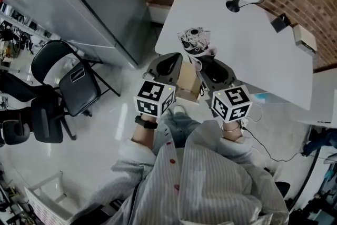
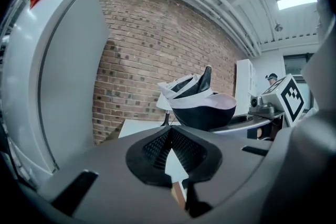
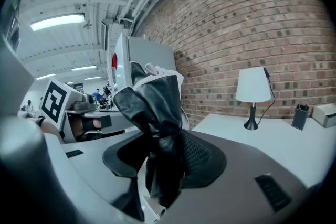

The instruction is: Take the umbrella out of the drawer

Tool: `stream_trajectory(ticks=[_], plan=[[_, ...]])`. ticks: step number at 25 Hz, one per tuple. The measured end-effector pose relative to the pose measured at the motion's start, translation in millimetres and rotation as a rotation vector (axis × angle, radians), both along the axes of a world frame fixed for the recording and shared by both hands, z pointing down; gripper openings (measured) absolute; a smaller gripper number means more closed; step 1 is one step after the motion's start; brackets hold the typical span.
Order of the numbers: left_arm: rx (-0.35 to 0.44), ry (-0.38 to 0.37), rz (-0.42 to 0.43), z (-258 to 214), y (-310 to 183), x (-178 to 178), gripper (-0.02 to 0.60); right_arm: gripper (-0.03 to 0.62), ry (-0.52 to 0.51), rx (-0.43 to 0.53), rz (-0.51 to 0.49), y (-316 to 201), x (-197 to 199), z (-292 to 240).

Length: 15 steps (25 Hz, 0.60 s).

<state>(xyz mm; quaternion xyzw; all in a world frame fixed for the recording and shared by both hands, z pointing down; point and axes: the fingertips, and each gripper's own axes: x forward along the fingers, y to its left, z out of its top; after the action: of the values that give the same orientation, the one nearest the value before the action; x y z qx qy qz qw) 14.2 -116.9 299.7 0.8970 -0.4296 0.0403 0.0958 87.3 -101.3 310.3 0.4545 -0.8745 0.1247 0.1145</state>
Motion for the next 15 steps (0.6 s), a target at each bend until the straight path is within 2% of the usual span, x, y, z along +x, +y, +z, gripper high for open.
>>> stream_trajectory(ticks=[7,15], plan=[[0.051,0.004,0.066,-22.4,6.9,28.8,0.009,0.198,-0.056,0.061,0.044,10.6,21.6,-35.5],[0.076,0.002,0.076,-33.5,4.1,37.9,0.009,0.198,-0.079,0.084,0.053,14.6,29.4,-47.4]])
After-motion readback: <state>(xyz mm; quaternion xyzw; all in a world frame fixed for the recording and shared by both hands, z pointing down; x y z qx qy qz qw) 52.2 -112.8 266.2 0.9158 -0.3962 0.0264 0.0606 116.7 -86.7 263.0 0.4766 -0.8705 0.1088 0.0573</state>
